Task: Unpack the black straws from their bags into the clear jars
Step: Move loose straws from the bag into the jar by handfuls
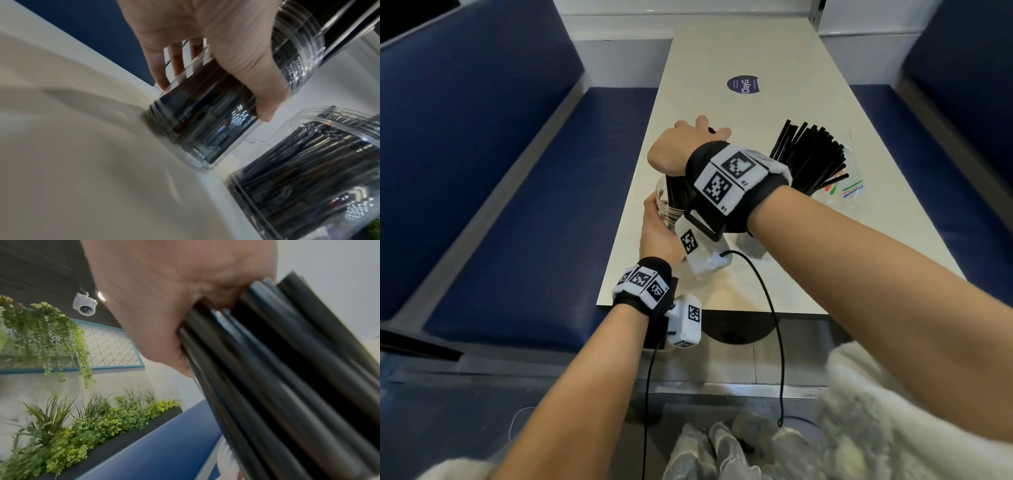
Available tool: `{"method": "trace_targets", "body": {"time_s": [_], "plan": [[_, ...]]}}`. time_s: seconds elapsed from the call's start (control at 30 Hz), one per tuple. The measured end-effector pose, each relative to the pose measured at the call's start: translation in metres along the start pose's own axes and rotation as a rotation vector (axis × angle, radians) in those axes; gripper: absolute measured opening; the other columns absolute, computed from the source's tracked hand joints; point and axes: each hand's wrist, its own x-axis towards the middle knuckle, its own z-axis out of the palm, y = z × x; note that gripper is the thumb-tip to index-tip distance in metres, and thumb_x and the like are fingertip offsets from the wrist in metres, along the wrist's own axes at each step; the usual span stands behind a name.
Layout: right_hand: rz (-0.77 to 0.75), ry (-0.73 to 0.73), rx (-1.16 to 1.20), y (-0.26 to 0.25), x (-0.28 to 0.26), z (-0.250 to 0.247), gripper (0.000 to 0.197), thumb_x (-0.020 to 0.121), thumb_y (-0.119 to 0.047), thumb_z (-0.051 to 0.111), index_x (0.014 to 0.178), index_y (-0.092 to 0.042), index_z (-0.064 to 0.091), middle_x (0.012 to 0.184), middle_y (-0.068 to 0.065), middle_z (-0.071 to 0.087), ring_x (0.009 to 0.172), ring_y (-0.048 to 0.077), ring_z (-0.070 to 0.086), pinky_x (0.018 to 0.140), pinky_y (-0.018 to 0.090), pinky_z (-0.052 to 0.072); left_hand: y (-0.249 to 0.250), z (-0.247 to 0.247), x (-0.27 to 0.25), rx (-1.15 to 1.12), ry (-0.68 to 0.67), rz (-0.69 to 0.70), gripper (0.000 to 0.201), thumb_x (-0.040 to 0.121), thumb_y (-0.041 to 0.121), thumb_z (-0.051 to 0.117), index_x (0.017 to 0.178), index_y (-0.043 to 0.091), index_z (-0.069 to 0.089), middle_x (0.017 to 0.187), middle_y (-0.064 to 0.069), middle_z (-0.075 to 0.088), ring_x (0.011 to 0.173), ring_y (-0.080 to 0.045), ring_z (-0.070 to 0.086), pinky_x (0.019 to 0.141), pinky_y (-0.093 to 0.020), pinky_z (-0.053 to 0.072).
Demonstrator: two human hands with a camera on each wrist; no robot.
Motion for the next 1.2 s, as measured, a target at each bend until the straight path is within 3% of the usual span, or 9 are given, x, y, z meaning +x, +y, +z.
{"method": "trace_targets", "body": {"time_s": [0.07, 0.2, 0.3, 0.37, 0.43, 0.6, 0.77, 0.93, 1.2], "plan": [[-0.050, 0.028, 0.004, 0.004, 0.001, 0.002, 0.043, 0.088, -0.024, 0.030, 0.127, -0.017, 0.047, 0.141, 0.006, 0.038, 0.136, 0.030, 0.020, 0.112, 0.056, 0.011, 0.005, 0.000, -0.004, 0.069, -0.062, 0.020, 0.073, 0.075, 0.019, 0.067, 0.138, 0.013, 0.031, 0.122, -0.009, 0.053, 0.100, -0.019, 0.057, 0.086, -0.030, 0.047], [-0.140, 0.070, 0.029, 0.010, 0.003, 0.005, 0.043, 0.091, -0.026, 0.025, 0.126, -0.022, 0.048, 0.146, 0.002, 0.035, 0.139, 0.029, 0.018, 0.110, 0.058, 0.009, 0.007, -0.002, -0.007, 0.019, -0.109, 0.016, 0.093, 0.058, 0.040, 0.069, 0.139, 0.020, 0.028, 0.117, -0.001, 0.053, 0.095, -0.013, 0.052, 0.085, -0.023, 0.043], [-0.179, 0.111, 0.058, 0.014, 0.003, 0.008, 0.041, 0.092, -0.026, 0.023, 0.124, -0.019, 0.048, 0.144, 0.001, 0.037, 0.139, 0.028, 0.020, 0.112, 0.056, 0.010, 0.002, -0.003, -0.004, 0.154, -0.101, 0.056, 0.080, 0.075, 0.014, 0.070, 0.142, 0.019, 0.025, 0.116, 0.003, 0.050, 0.096, -0.012, 0.049, 0.057, 0.002, 0.037], [-0.181, 0.150, 0.067, 0.016, 0.003, 0.013, 0.039, 0.092, -0.026, 0.023, 0.122, -0.016, 0.047, 0.139, 0.002, 0.041, 0.137, 0.027, 0.024, 0.112, 0.053, 0.013, -0.003, -0.003, 0.000, 0.169, -0.086, 0.054, 0.084, 0.075, 0.009, 0.070, 0.143, 0.021, 0.023, 0.117, 0.005, 0.049, 0.098, -0.012, 0.050, 0.048, 0.006, 0.034], [-0.174, 0.193, 0.065, 0.018, 0.005, 0.016, 0.039, 0.093, -0.027, 0.024, 0.122, -0.014, 0.046, 0.137, 0.003, 0.044, 0.135, 0.026, 0.029, 0.111, 0.049, 0.017, -0.007, -0.001, 0.003, 0.172, -0.085, 0.071, 0.086, 0.074, 0.014, 0.072, 0.144, 0.023, 0.022, 0.125, 0.004, 0.051, 0.104, -0.013, 0.051, 0.060, 0.003, 0.034], [-0.169, 0.246, 0.125, 0.018, 0.008, 0.019, 0.038, 0.094, -0.025, 0.023, 0.125, -0.012, 0.041, 0.137, 0.002, 0.046, 0.132, 0.024, 0.034, 0.109, 0.045, 0.021, -0.009, 0.001, 0.005, 0.140, -0.086, 0.078, 0.085, 0.075, 0.021, 0.070, 0.144, 0.024, 0.021, 0.135, -0.003, 0.050, 0.117, -0.020, 0.051, 0.088, -0.025, 0.038], [-0.179, 0.267, 0.154, 0.022, 0.007, 0.018, 0.041, 0.094, -0.025, 0.023, 0.127, -0.009, 0.041, 0.138, 0.004, 0.043, 0.134, 0.023, 0.031, 0.113, 0.045, 0.017, -0.013, 0.001, 0.008, 0.144, -0.095, 0.090, 0.091, 0.070, 0.021, 0.075, 0.144, 0.025, 0.022, 0.133, -0.002, 0.053, 0.115, -0.020, 0.054, 0.090, -0.027, 0.040], [-0.180, 0.279, 0.127, 0.026, 0.005, 0.021, 0.039, 0.094, -0.027, 0.025, 0.123, -0.010, 0.044, 0.136, 0.003, 0.045, 0.132, 0.022, 0.033, 0.110, 0.042, 0.021, -0.015, 0.001, 0.010, 0.147, -0.106, 0.095, 0.108, 0.047, 0.042, 0.076, 0.140, 0.030, 0.023, 0.130, -0.002, 0.056, 0.115, -0.022, 0.057, 0.097, -0.037, 0.048], [-0.189, 0.257, 0.137, 0.031, 0.001, 0.014, 0.040, 0.095, -0.021, 0.019, 0.125, -0.009, 0.042, 0.140, 0.005, 0.040, 0.138, 0.025, 0.026, 0.114, 0.051, 0.013, -0.019, 0.003, 0.016, 0.165, -0.097, 0.137, 0.101, 0.057, 0.026, 0.081, 0.141, 0.026, 0.025, 0.130, -0.002, 0.055, 0.115, -0.022, 0.056, 0.087, -0.026, 0.048]]}}
